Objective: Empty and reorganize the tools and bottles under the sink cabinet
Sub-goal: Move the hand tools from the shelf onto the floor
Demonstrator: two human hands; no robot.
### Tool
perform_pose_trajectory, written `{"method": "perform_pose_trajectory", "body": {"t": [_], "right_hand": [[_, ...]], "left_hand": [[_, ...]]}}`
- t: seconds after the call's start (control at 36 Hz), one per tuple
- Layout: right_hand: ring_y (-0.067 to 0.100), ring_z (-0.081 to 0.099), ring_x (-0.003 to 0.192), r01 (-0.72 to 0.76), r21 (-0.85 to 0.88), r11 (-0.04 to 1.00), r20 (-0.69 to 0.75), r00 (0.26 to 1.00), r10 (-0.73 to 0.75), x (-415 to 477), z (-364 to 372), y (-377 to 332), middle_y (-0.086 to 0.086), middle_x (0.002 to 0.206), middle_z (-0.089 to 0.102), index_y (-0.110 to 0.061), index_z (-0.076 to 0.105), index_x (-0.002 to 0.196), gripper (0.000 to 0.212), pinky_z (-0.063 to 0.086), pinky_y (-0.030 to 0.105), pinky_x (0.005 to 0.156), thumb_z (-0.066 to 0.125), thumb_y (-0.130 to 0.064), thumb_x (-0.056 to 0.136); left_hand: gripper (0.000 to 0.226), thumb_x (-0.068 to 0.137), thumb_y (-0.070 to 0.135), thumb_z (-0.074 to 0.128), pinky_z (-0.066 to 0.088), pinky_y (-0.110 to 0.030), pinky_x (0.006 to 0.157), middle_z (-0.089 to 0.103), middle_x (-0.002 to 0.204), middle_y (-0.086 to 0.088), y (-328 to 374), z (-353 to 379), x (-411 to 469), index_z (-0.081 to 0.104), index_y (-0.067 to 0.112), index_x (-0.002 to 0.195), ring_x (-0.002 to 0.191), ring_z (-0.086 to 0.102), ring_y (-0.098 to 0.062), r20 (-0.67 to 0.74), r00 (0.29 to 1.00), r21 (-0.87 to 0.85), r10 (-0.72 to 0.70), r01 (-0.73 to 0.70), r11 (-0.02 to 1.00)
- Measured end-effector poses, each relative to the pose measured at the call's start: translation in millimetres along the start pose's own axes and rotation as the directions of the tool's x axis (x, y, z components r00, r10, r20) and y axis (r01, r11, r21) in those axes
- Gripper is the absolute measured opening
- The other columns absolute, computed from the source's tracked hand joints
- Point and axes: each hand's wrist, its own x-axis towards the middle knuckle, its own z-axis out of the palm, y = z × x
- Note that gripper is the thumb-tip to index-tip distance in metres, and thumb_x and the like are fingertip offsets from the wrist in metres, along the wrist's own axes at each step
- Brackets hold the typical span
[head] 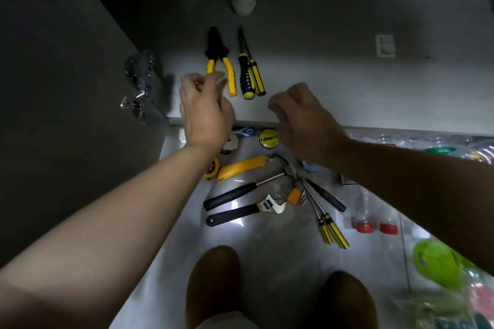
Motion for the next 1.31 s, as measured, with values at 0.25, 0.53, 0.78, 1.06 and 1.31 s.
{"method": "perform_pose_trajectory", "body": {"t": [0.25, 0.53, 0.78, 1.06, 1.31], "right_hand": [[0.035, 0.048, 0.117, -0.116, -0.050, 0.992, 0.010, 0.993, 0.116, 65.5, 5.2, -21.8, 0.015, 0.130, 0.047, -0.016, 0.044, 0.143, 0.056, 0.049, 0.042, 0.092, 0.055, -0.008, 0.089], [0.033, 0.052, 0.109, -0.159, -0.289, 0.944, -0.170, 0.979, 0.113, 56.9, 12.4, -25.7, 0.015, 0.119, 0.053, -0.016, 0.043, 0.141, 0.049, 0.047, 0.038, 0.071, 0.057, -0.012, 0.094], [0.036, 0.061, 0.091, -0.374, -0.064, 0.925, -0.088, 0.926, 0.368, 40.2, 1.6, -10.6, 0.019, 0.107, 0.061, -0.003, 0.040, 0.125, 0.046, 0.039, 0.034, 0.067, 0.064, -0.017, 0.088], [0.013, 0.060, 0.069, -0.438, -0.036, 0.898, 0.274, 0.860, 0.430, -57.4, -28.2, 12.4, 0.002, 0.083, 0.065, -0.023, 0.053, 0.093, 0.021, 0.044, 0.027, 0.054, 0.064, -0.039, 0.089], [0.014, 0.060, 0.072, -0.572, -0.098, 0.814, 0.446, 0.706, 0.550, -157.8, 3.8, 29.6, -0.004, 0.080, 0.058, -0.029, 0.040, 0.091, 0.031, 0.044, 0.027, 0.055, 0.068, -0.039, 0.084]], "left_hand": [[0.033, 0.096, 0.036, 0.059, 0.039, -0.039, 0.105, 0.047, 0.130, -0.012, 3.4, 0.3, 44.5, 0.065, 0.025, 0.126, 0.128, 0.041, -0.032, 0.121, 0.987, 0.136, -0.103, 0.086, 0.987], [0.063, 0.084, 0.045, 0.071, 0.041, -0.040, 0.096, 0.049, 0.135, -0.017, 21.1, 1.7, 58.1, 0.052, 0.008, 0.131, 0.129, 0.044, -0.038, 0.132, 0.976, 0.233, -0.171, 0.137, 0.963], [0.091, 0.073, 0.032, 0.078, 0.044, -0.045, 0.096, 0.045, 0.140, -0.016, 12.4, -7.6, 47.1, 0.027, 0.011, 0.145, 0.130, 0.046, -0.037, 0.229, 0.916, 0.374, -0.328, 0.228, 0.899], [0.050, 0.078, 0.040, 0.071, 0.046, -0.040, 0.066, 0.063, 0.106, -0.010, -12.3, -16.8, -29.4, 0.039, 0.018, 0.110, 0.093, 0.063, -0.041, 0.107, 0.984, 0.170, -0.141, 0.122, 0.978], [0.058, 0.074, 0.044, 0.071, 0.050, -0.029, 0.073, 0.060, 0.114, 0.015, -16.0, 11.1, -144.0, 0.044, 0.041, 0.125, 0.099, 0.062, -0.011, 0.677, 0.707, -0.057, 0.206, -0.228, 0.972]]}}
